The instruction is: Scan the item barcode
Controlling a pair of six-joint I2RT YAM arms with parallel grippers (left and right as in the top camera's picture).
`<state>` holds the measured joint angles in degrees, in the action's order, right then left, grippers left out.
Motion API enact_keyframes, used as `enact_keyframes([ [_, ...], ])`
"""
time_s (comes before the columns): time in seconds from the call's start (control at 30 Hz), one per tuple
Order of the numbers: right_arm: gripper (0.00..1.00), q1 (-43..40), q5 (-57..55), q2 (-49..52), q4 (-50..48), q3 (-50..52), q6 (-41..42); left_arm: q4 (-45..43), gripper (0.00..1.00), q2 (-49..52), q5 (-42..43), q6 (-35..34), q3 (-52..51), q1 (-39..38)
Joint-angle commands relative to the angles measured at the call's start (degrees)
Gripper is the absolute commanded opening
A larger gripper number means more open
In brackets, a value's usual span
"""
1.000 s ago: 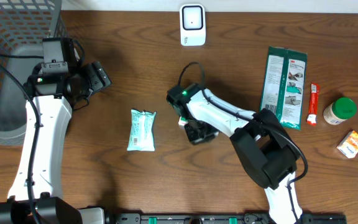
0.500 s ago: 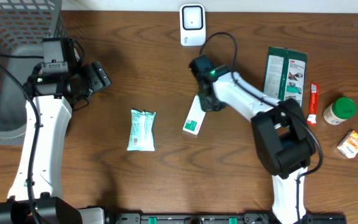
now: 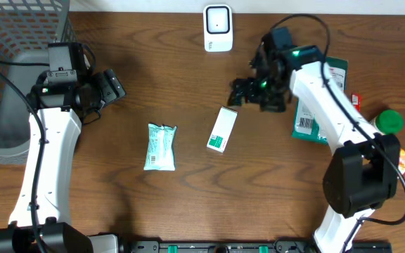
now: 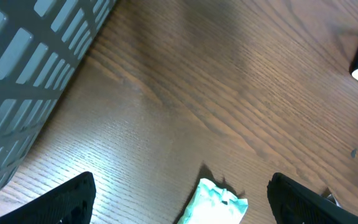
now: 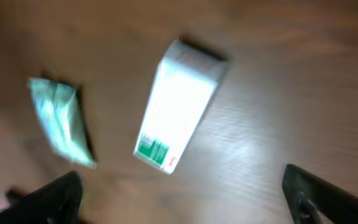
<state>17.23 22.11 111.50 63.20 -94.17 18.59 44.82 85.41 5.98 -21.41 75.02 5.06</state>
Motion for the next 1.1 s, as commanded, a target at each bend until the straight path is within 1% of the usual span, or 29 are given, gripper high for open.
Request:
enact_keyframes([
  [0.0, 0.65, 3.5, 5.7, 1.1, -1.3, 3.8, 1.7, 0.2, 0.89, 0.0, -0.7, -0.3, 0.9, 0.2],
  [0.03, 0.61, 4.5, 4.1, 1.1, -1.7, 5.0, 4.9, 0.2, 0.89, 0.0, -0.7, -0.3, 0.9, 0.2],
  [0.1, 0.62, 7.0, -1.6, 1.1, -3.5, 8.0, 13.4, 0.2, 0.89, 0.0, -0.7, -0.3, 0.9, 0.2],
  [0.17, 0.61, 9.0, -6.2, 1.1, -5.8, 10.5, 19.1, 0.2, 0.89, 0.0, -0.7, -0.3, 0.9, 0.2],
  [0.27, 0.56, 11.6, -7.0, 1.1, -12.0, 14.3, 21.8, 0.2, 0.89, 0.0, -0.7, -0.3, 0.9, 0.2],
  [0.33, 0.49, 12.8, -7.5, 1.1, -15.8, 16.5, 23.1, 0.2, 0.89, 0.0, -0.7, -0.3, 0.9, 0.2],
  [0.43, 0.4, 13.9, -8.3, 1.1, -19.9, 19.9, 27.3, 0.2, 0.89, 0.0, -0.7, -0.3, 0.9, 0.2],
  [0.47, 0.4, 13.9, -8.8, 1.1, -21.5, 21.1, 28.1, 0.2, 0.89, 0.0, -0.7, -0.3, 0.9, 0.2],
  [0.63, 0.41, 12.4, -7.6, 0.5, -22.6, 21.7, 25.3, 0.2, 0.9, 0.0, -0.7, -0.3, 0.9, 0.2],
  [0.77, 0.43, 10.1, -3.1, -1.2, -22.9, 21.7, 19.8, 0.2, 0.89, 0.0, -0.7, -0.3, 0.9, 0.2],
  [0.87, 0.44, 8.5, -0.6, -2.2, -22.0, 21.7, 16.7, 0.2, 0.9, 0.0, -0.7, -0.3, 0.9, 0.2],
  [0.97, 0.44, 7.0, -0.5, -3.1, -20.5, 21.7, 15.0, -0.1, 0.89, 0.0, -0.6, -0.3, 0.9, 0.2],
  [1.07, 0.45, 5.4, 1.5, -4.3, -19.5, 21.7, 12.5, -2.1, 0.89, 0.0, -0.4, -0.4, 0.9, 0.2],
])
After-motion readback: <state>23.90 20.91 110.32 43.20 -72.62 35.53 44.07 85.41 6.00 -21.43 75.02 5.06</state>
